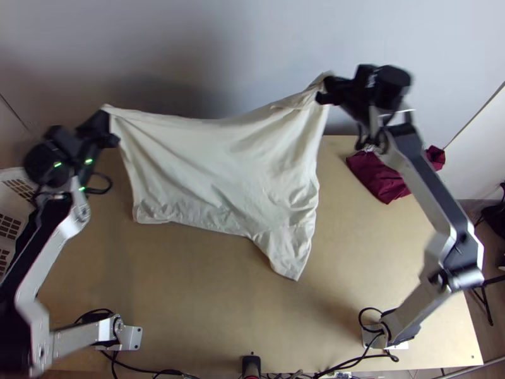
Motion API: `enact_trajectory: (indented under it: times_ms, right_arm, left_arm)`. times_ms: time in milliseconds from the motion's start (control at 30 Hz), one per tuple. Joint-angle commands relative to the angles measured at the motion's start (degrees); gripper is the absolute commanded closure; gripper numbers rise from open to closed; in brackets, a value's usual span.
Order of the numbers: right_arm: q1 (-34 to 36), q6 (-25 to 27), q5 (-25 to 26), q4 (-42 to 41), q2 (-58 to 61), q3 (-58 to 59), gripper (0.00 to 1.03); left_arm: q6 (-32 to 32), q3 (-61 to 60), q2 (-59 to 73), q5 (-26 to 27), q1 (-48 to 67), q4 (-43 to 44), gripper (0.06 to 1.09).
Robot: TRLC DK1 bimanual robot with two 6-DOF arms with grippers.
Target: Fold the t-shirt
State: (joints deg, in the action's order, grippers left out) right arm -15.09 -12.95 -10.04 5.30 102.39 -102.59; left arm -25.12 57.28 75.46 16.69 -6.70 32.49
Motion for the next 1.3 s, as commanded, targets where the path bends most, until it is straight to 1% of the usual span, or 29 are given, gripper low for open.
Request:
enact_trajectory:
  times_ms: [0, 133, 200, 267, 333, 400, 500, 600, 667, 767, 800, 867, 1067, 1267]
  right_arm:
    - [0.94, 2.14, 0.81, -6.79, 13.63, -4.55, 1.0]
    - [1.38, 3.99, 1.52, -6.44, 16.97, -7.28, 1.0]
    - [1.38, 4.34, 1.61, -5.48, 16.79, -6.75, 1.0]
    - [1.21, 4.86, 1.69, -4.69, 15.3, -4.64, 1.0]
    - [0.15, 6.53, 1.78, -4.69, 12.04, 0.11, 1.0]
    - [-0.99, 6.89, 1.87, -4.77, 8.27, 5.38, 1.0]
    - [-2.84, 8.29, 2.31, -4.77, 2.11, 14.26, 1.0]
    - [-3.89, 8.29, 2.31, -4.42, -3.51, 21.46, 1.0]
    - [-4.51, 7.94, 2.31, -4.33, -6.59, 25.77, 1.0]
    - [-4.6, 7.85, 2.31, -4.42, -9.14, 30.6, 1.0]
    - [-4.42, 7.76, 2.31, -4.33, -9.66, 31.66, 1.0]
    - [-3.8, 7.24, 2.31, -4.33, -10.54, 33.06, 1.0]
    - [-3.19, 4.42, 2.22, -4.16, -13.44, 37.63, 1.0]
    - [-4.95, 3.81, 2.22, -4.51, -13.62, 42.82, 1.0]
  left_arm:
    - [4.65, 2.14, 18.14, -4.3, 1.34, 9.61, 1.05]
    - [7.11, 6.53, 25.88, -5.53, 0.99, 9.79, 1.05]
    - [7.55, 8.2, 28.6, -5.7, 0.72, 9.79, 1.05]
    - [9.57, 8.55, 30.18, -5.7, 0.81, 9.79, 1.05]
    - [11.77, 8.11, 30.89, -5.7, 1.16, 9.7, 1.05]
    - [13.17, 7.15, 30.97, -5.44, 1.34, 9.26, 1.05]
    - [15.28, 5.13, 30.36, -3.59, 1.34, 8.38, 1.05]
    - [16.42, 2.75, 29.39, -1.22, 1.16, 7.68, 1.05]
    - [18.27, 1.0, 28.87, 0.36, 1.25, 6.71, 1.05]
    - [21.52, -1.55, 28.69, 1.59, 1.51, 6.01, 1.05]
    - [21.7, -2.17, 28.51, 1.77, 1.51, 5.57, 1.05]
    - [22.05, -3.05, 27.37, 1.95, 1.43, 3.46, 1.05]
    - [25.04, -4.89, 22.36, 3.61, 1.07, -9.02, 1.05]
    - [26.18, -6.74, 21.13, 3.79, -1.74, -12.19, 1.05]
